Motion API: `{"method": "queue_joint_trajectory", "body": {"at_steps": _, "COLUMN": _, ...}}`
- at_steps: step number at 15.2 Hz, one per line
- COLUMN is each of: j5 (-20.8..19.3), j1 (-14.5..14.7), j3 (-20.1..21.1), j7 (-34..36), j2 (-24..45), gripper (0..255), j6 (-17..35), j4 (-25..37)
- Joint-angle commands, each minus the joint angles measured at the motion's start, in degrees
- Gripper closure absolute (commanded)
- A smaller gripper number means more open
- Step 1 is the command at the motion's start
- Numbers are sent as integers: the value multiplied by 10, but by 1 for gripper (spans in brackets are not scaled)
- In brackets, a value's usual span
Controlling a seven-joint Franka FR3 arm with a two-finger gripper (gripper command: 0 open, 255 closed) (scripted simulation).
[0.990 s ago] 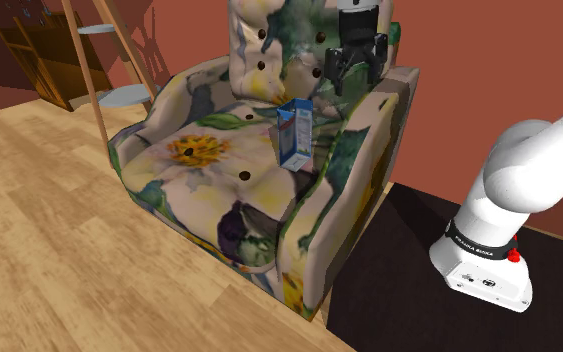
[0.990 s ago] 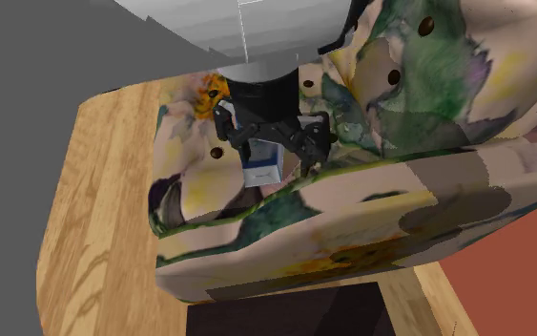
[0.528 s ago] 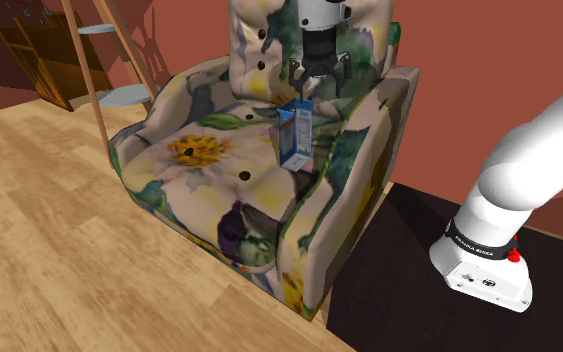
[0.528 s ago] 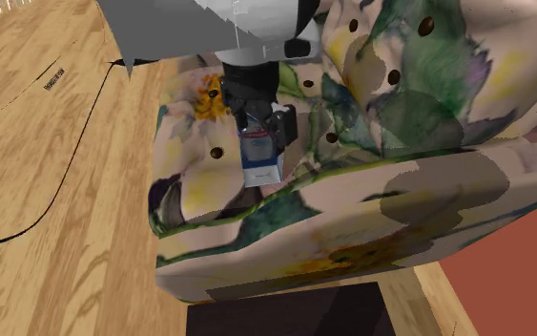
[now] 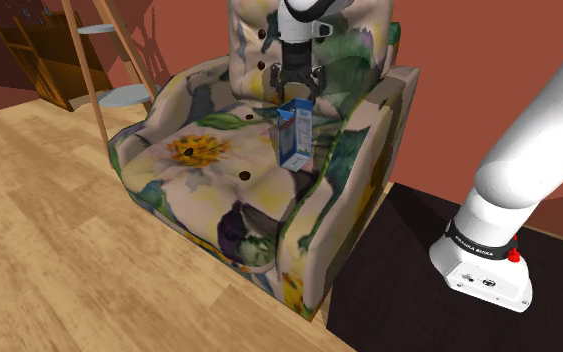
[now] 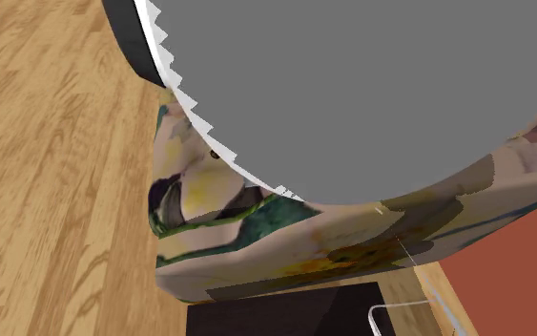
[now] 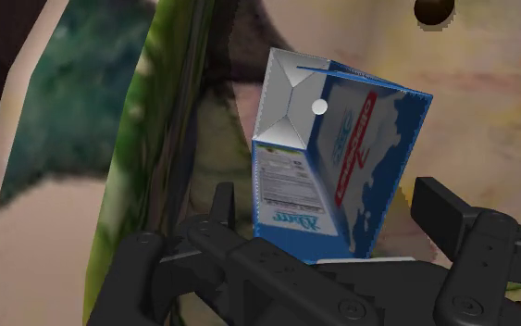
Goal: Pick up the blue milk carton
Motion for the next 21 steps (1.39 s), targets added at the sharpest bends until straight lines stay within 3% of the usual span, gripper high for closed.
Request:
{"method": "queue_joint_trajectory", "body": {"at_steps": 1, "j5": -1, "j1": -1, "j3": 1, "j7": 9, "j2": 7, "gripper": 0, "j6": 15, "j4": -7}}
{"method": "queue_joint_trajectory", "body": {"at_steps": 7, "j5": -3, "j1": -1, "j3": 2, "j7": 10, "j2": 14, "gripper": 0, "j6": 50, "j4": -36}}
{"method": "queue_joint_trajectory", "body": {"at_steps": 8, "j5": -3, "j1": -1, "j3": 2, "j7": 10, "j2": 13, "gripper": 255, "j6": 50, "j4": -36}}
{"method": "queue_joint_trajectory", "body": {"at_steps": 17, "j5": -3, "j1": -1, "j3": 2, "j7": 10, "j2": 14, "gripper": 255, "j6": 50, "j4": -36}}
{"method": "queue_joint_trajectory", "body": {"at_steps": 21, "j5": -1, "j1": -1, "j3": 1, "j7": 9, "j2": 8, "gripper": 255, "j6": 20, "j4": -11}}
